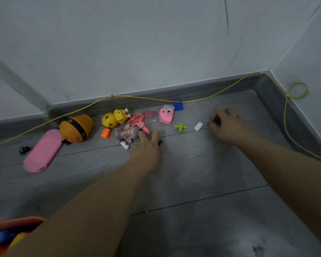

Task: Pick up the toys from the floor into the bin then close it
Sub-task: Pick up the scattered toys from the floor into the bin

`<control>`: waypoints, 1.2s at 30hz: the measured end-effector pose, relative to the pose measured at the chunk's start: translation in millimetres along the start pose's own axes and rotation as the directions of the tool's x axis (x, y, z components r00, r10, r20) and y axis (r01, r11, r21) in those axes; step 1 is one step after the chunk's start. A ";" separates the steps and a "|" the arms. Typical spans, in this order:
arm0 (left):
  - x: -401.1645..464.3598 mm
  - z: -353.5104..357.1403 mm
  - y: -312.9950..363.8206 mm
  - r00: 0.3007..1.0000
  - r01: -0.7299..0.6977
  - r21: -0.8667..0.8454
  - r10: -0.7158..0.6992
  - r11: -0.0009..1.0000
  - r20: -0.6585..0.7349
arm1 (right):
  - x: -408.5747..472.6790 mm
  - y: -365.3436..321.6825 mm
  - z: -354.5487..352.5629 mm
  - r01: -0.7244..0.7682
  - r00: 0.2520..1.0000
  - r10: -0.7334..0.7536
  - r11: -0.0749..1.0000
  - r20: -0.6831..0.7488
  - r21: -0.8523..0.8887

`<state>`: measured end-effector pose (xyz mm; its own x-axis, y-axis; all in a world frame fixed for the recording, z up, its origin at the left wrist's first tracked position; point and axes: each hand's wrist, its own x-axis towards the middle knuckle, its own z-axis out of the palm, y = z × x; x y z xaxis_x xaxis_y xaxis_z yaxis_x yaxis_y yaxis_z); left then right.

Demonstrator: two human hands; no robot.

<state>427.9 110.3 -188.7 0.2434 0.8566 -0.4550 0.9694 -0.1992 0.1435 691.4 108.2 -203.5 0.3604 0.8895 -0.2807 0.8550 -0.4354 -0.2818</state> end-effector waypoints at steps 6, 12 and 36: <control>14.4 10.2 7.0 0.992 -0.119 0.017 0.119 0.993 -0.045 | 1.9 10.5 3.8 -0.044 0.984 0.088 0.962 -0.155 0.270; 11.3 4.5 20.7 0.987 -0.155 -0.052 0.152 0.987 -0.053 | -13.6 4.8 -8.6 -0.224 0.937 0.349 0.592 0.004 0.774; 3.5 18.6 17.1 0.942 -0.336 0.156 0.334 0.929 0.038 | -18.9 -55.2 25.6 -0.344 0.927 0.179 0.057 0.329 0.937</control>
<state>446.0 101.1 -204.2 0.5544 0.7219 -0.4142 0.8237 -0.5470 0.1492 627.9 111.9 -206.1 0.3645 0.7014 -0.6126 -0.4245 -0.4603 -0.7796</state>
